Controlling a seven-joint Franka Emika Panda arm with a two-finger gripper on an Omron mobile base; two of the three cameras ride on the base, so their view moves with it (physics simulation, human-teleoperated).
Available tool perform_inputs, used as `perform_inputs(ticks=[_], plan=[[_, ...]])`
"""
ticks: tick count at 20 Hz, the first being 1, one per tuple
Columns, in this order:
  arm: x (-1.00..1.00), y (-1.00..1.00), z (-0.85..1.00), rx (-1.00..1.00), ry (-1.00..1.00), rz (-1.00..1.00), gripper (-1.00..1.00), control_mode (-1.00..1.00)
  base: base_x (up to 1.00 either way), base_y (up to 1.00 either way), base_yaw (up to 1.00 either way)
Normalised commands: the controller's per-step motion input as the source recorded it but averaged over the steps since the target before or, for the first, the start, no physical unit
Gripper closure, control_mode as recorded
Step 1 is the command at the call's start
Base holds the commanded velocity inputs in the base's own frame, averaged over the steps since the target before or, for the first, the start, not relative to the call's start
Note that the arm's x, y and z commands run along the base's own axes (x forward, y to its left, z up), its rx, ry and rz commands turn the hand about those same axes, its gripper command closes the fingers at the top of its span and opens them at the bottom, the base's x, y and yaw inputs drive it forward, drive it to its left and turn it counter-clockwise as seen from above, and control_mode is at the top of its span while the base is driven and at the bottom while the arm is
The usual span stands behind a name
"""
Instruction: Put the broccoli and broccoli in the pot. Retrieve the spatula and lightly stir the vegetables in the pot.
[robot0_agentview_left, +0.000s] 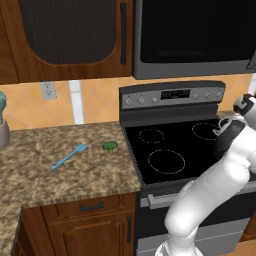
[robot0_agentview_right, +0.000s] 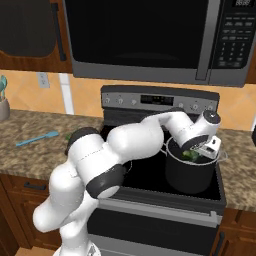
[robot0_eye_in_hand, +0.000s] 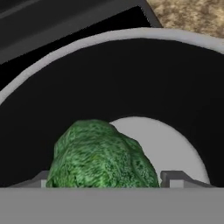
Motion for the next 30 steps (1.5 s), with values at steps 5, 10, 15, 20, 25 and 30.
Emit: perform_inputs(ticks=[5,10,15,20,25,30], plan=[[-0.06,0.0,0.25,0.0,0.0,0.0,-1.0,-1.0,0.0,0.0,0.0],[-0.05,0.28,0.12,-0.01,0.0,0.0,-1.0,-1.0,0.0,0.0,0.0],[-0.76,0.91,0.25,-0.06,-0.08,0.03,-1.0,-1.0,0.0,0.0,0.0],[-0.69,1.0,0.19,-0.12,-0.03,0.01,-1.0,-1.0,0.0,0.0,0.0],[-0.46,1.0,0.03,-0.17,0.0,0.01,-1.0,-1.0,0.0,0.0,0.0],[-0.37,1.0,0.0,-0.18,0.01,0.01,-1.0,-1.0,0.0,0.0,0.0]])
